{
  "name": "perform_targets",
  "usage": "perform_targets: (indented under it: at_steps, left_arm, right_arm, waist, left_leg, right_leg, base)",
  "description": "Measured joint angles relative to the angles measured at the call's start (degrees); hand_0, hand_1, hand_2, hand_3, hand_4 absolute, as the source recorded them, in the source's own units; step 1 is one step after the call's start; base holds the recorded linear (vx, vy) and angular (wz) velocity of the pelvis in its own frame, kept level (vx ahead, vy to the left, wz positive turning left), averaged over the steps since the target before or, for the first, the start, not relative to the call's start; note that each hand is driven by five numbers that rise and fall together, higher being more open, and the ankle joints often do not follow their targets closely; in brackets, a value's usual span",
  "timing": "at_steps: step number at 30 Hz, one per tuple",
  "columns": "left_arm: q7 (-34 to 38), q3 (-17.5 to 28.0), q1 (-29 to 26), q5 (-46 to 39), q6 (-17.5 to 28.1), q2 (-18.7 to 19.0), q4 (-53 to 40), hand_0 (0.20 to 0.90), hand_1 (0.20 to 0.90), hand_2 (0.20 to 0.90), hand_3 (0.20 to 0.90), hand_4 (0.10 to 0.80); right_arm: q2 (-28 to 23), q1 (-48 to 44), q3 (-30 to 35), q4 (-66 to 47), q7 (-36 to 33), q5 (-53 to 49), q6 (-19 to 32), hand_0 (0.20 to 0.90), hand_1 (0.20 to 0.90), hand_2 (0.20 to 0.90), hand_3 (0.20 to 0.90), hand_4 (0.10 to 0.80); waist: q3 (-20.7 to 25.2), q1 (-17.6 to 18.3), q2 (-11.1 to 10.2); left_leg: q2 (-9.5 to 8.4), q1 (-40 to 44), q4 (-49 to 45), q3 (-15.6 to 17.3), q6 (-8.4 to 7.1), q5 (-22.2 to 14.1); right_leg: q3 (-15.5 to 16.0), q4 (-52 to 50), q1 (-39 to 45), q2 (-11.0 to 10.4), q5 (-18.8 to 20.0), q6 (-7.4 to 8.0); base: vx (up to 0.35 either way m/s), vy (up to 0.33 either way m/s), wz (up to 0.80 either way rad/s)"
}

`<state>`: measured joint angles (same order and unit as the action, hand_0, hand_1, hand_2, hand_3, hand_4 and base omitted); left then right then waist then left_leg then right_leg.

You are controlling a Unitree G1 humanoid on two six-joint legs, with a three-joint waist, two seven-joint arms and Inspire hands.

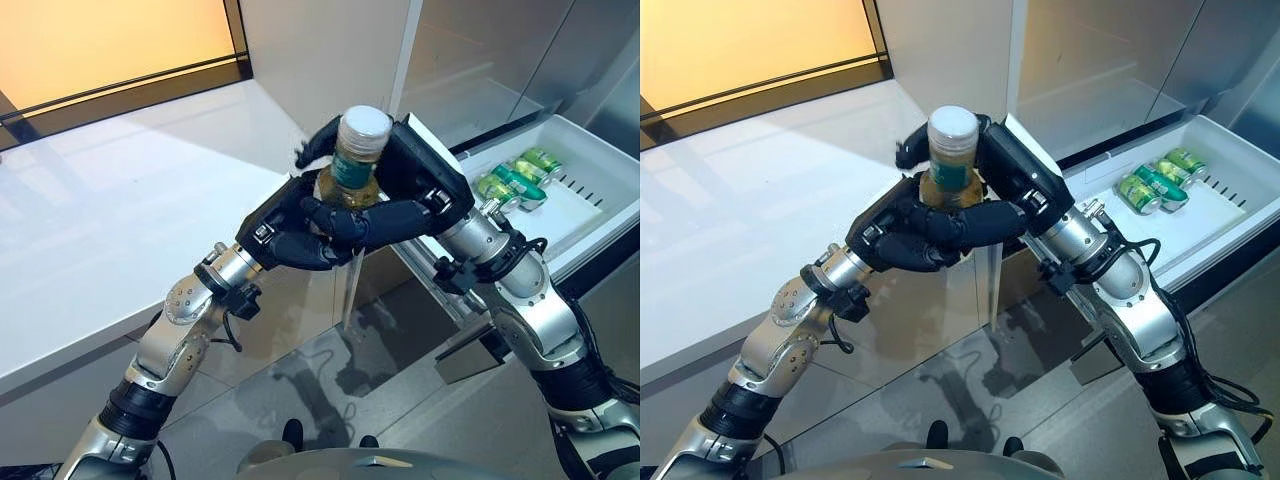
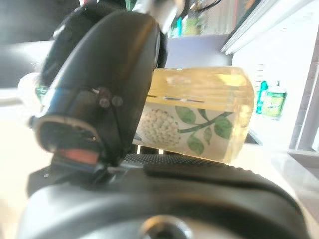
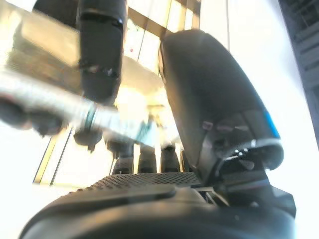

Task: Put drinks into fridge and close the fridge

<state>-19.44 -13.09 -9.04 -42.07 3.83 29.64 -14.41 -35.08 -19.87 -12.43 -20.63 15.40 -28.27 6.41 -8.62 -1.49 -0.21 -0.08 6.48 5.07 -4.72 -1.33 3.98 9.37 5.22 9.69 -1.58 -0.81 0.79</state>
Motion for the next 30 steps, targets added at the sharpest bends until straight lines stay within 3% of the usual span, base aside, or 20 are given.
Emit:
perform_targets:
  at_steps: [3,7,10,20,30]
  left_arm:
    - [1.7,2.8,0.8,-3.9,0.0,-0.5,1.3,0.3,0.3,0.3,0.2,0.1]
    - [5.1,10.3,2.9,-8.4,0.5,-1.4,3.9,0.3,0.3,0.3,0.2,0.1]
    - [6.6,13.4,3.1,-10.0,1.3,-1.5,7.0,0.3,0.3,0.3,0.2,0.1]
    - [5.3,13.2,4.2,-10.2,1.3,-2.1,7.2,0.3,0.3,0.3,0.2,0.1]
    - [-1.8,12.7,4.2,-7.4,4.0,-0.6,6.9,0.3,0.3,0.3,0.2,0.1]
  right_arm:
    - [0.0,0.0,2.2,1.7,-1.9,-1.1,0.0,0.9,0.9,0.9,0.9,0.8]
    - [0.0,0.0,12.4,5.3,-7.1,-2.9,0.1,0.9,0.9,0.9,0.9,0.8]
    - [0.0,0.0,15.1,6.0,-8.4,-5.1,0.4,0.9,0.9,0.9,0.9,0.8]
    - [0.4,0.0,13.7,7.2,-3.8,-11.5,-1.1,0.9,0.9,0.9,0.9,0.8]
    - [0.5,-0.3,14.0,7.3,-1.0,-15.9,-5.1,0.9,0.9,0.9,0.9,0.8]
  waist:
    - [0.0,0.0,-0.1]
    - [-0.1,-0.1,-0.2]
    - [-0.2,-0.2,-0.3]
    - [-0.3,-0.4,-1.0]
    - [-0.3,0.2,-1.0]
  left_leg:
    - [0.01,0.0,0.0,0.0,0.0,0.0]
    - [-0.03,0.0,0.0,0.1,0.0,0.0]
    - [-0.03,0.0,0.0,0.1,0.0,0.0]
    - [-0.04,0.0,0.0,0.0,0.0,0.0]
    - [0.02,0.1,0.0,0.0,-0.03,0.0]
  right_leg:
    - [0.0,0.0,0.0,0.0,0.0,0.0]
    - [0.0,0.0,0.0,0.0,0.0,0.0]
    - [0.0,0.0,0.0,0.0,0.0,0.0]
    - [0.2,0.0,0.0,-0.1,0.0,0.0]
    - [0.2,0.0,0.2,0.0,0.0,0.0]
  base:
    - [0.0,0.0,0.0]
    - [0.0,0.0,0.0]
    - [0.0,0.0,0.0]
    - [0.0,0.0,0.0]
    - [0.0,0.0,0.0]
